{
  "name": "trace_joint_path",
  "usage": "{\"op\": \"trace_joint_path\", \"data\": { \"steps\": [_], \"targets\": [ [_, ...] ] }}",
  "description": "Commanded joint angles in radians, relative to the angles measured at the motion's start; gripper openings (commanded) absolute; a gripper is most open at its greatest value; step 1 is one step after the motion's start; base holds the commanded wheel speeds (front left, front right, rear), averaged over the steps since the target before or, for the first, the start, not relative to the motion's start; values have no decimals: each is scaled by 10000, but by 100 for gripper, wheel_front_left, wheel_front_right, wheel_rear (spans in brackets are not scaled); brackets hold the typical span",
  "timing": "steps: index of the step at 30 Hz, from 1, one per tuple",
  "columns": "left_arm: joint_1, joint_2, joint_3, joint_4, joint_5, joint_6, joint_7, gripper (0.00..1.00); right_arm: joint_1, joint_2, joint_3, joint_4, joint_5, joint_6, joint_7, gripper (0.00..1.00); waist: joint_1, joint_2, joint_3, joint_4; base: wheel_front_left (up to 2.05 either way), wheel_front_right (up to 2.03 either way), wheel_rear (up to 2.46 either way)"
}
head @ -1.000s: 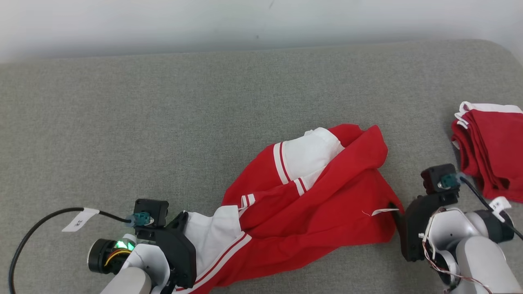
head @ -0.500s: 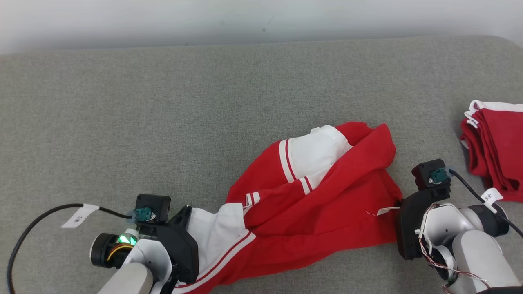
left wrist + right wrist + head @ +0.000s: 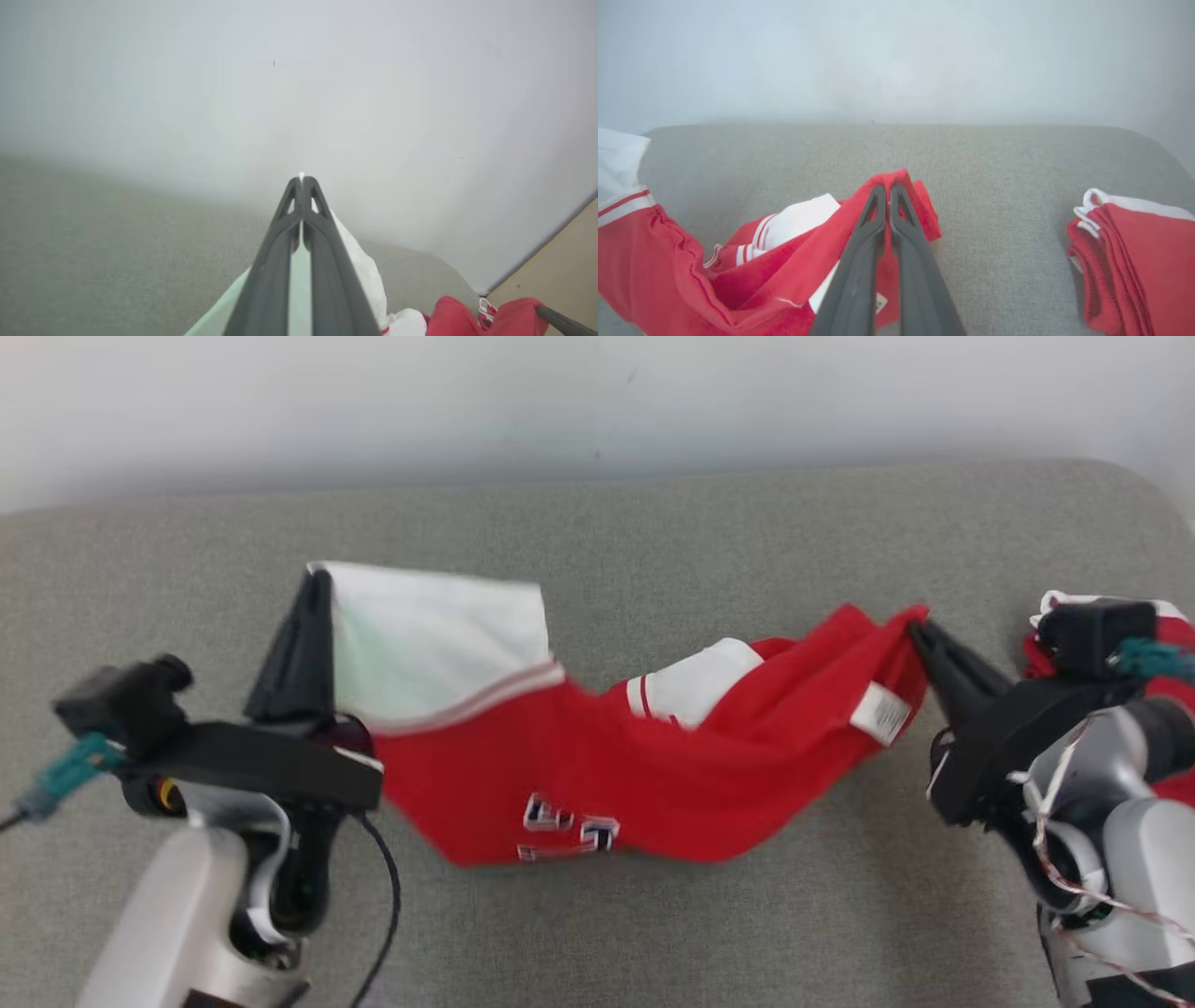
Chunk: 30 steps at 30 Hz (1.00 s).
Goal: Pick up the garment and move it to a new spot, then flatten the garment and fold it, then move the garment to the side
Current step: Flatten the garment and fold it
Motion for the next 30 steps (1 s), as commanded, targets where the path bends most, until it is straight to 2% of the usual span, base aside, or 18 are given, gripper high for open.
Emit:
{"op": "trace_joint_path", "data": {
  "steps": [1,5,8,12,16,18,22,30],
  "targets": [
    [-216,62,211,-307,-261,-140,-40,0,-128,-122,-42,-188,249,-19,-154,0,-1,-1,-294,-135,0,0,0],
    [-875,162,847,-1201,-1125,-237,418,0,-723,-272,-73,-702,911,-19,-414,0,-1,-1,-601,-280,0,0,0],
    [-1360,208,1064,-1655,-2146,-327,1417,0,-1207,-417,-18,-951,1238,-19,-366,0,-1,-1,-735,-433,0,0,0],
    [-2182,327,1655,-1970,-3426,97,2579,0,-1904,-466,92,-1087,1429,-19,-137,0,-1,-1,-765,-696,0,0,0],
    [-3211,401,2136,-2343,-4107,496,3102,0,-2521,-515,-46,-988,1492,-19,-53,0,-1,-1,-520,-905,0,0,0],
    [-3701,550,2353,-2386,-4071,753,3157,0,-2823,-507,-143,-916,1475,-19,-136,0,-1,-1,-290,-986,0,0,0],
    [-5007,606,2597,-2472,-4071,971,3120,0,-3558,-516,-322,-804,1510,-19,-378,0,-1,-1,421,-1120,0,0,0],
    [-7174,800,2642,-1511,-3442,972,2645,0,-5459,-527,384,115,1452,-19,-939,0,-1,-1,2462,-1390,0,0,0]
  ]
}}
